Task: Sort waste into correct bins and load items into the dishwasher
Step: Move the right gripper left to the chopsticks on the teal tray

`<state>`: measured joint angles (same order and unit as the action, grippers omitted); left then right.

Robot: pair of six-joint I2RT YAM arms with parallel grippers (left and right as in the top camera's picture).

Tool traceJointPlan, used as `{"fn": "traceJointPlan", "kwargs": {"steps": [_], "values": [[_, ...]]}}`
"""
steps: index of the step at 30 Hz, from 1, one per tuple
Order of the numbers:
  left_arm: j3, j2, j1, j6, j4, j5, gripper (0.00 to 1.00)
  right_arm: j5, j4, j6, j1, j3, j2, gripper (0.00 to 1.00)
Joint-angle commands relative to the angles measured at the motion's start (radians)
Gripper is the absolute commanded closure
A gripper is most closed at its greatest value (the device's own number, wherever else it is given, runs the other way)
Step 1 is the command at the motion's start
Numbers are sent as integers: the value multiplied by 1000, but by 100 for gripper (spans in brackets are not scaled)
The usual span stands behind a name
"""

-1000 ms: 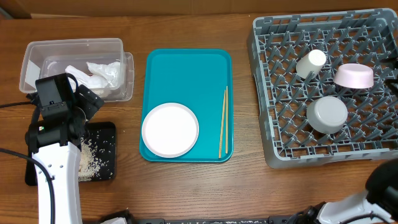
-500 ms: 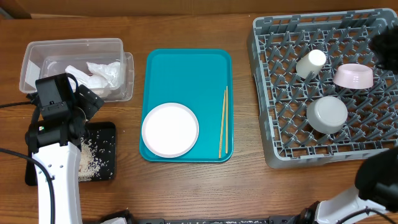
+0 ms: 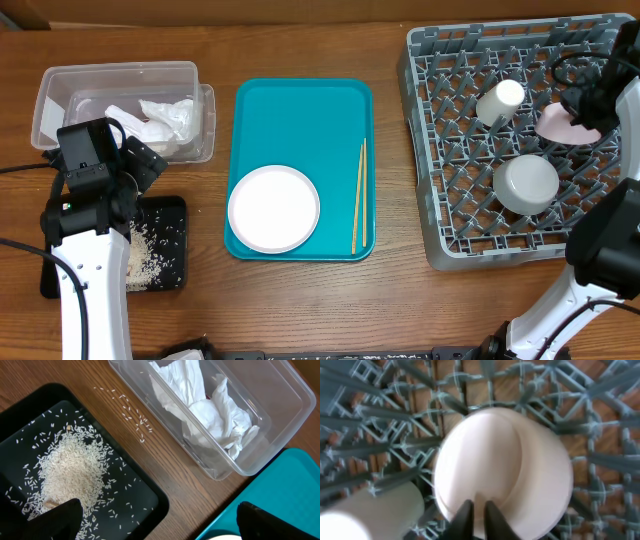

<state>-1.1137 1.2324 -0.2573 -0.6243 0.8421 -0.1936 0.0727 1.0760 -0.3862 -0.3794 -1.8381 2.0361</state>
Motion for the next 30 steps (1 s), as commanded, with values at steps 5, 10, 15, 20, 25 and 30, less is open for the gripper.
{"fn": "traceJointPlan", "kwargs": {"steps": [5, 10, 15, 20, 25, 30], "values": [[-15, -9, -3, 19, -1, 4, 0, 39, 130, -8, -35, -7, -43, 96], [-15, -10, -3, 19, -1, 4, 0, 38, 222, -8, -35, -23, -122, 96], [-15, -10, -3, 19, -1, 4, 0, -92, 277, -7, -18, -23, -237, 96], [-15, -10, -3, 19, -1, 4, 0, -521, 272, 54, 14, -23, -325, 90], [-15, -10, -3, 19, -1, 4, 0, -597, 325, 141, 134, -13, -329, 86], [-15, -10, -3, 19, -1, 4, 0, -437, 336, 140, 359, 59, -328, 15]]}}
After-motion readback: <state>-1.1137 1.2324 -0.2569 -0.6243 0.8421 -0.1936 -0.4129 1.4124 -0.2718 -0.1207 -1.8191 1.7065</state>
